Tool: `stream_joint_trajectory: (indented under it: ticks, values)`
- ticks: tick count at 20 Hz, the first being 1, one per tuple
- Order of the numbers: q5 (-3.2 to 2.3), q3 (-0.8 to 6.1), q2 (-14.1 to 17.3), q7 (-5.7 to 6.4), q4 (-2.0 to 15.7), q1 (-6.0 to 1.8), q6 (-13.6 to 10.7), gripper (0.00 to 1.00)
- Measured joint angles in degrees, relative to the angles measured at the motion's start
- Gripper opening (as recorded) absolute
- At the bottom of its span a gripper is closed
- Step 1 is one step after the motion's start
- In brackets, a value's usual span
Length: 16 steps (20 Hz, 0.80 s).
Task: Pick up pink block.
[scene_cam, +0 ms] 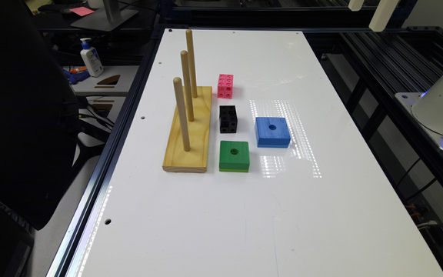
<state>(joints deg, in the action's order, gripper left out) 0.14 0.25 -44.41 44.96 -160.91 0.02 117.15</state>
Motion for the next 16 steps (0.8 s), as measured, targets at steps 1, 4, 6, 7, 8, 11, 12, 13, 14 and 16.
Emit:
stream_joint_trajectory:
  ticks: [1, 4, 6, 7, 8, 11, 12, 13, 14, 16]
  values:
    - [0.00, 0.00, 0.0, 0.00, -0.01, 0.00, 0.0, 1.00]
    - [0.00, 0.00, -0.3, 0.00, -0.20, -0.01, -0.1, 1.00]
    - [0.00, 0.00, -0.3, 0.00, -0.25, -0.01, -0.1, 1.00]
    - [0.00, 0.00, -0.3, 0.00, -0.25, -0.02, -0.1, 1.00]
    - [0.00, 0.00, -0.3, 0.00, -0.25, -0.06, -0.1, 1.00]
    - [-0.02, -0.03, -0.3, -0.03, -0.25, -0.19, -0.1, 1.00]
    - [-0.02, -0.03, -0.3, -0.06, -0.25, -0.27, -0.1, 1.00]
    - [-0.03, -0.03, -0.3, -0.10, -0.25, -0.37, -0.1, 1.00]
    - [-0.04, -0.03, -0.3, -0.14, -0.25, -0.46, 0.0, 1.00]
    - [-0.11, -0.05, -0.3, -0.34, -0.25, -0.88, 0.0, 1.00]
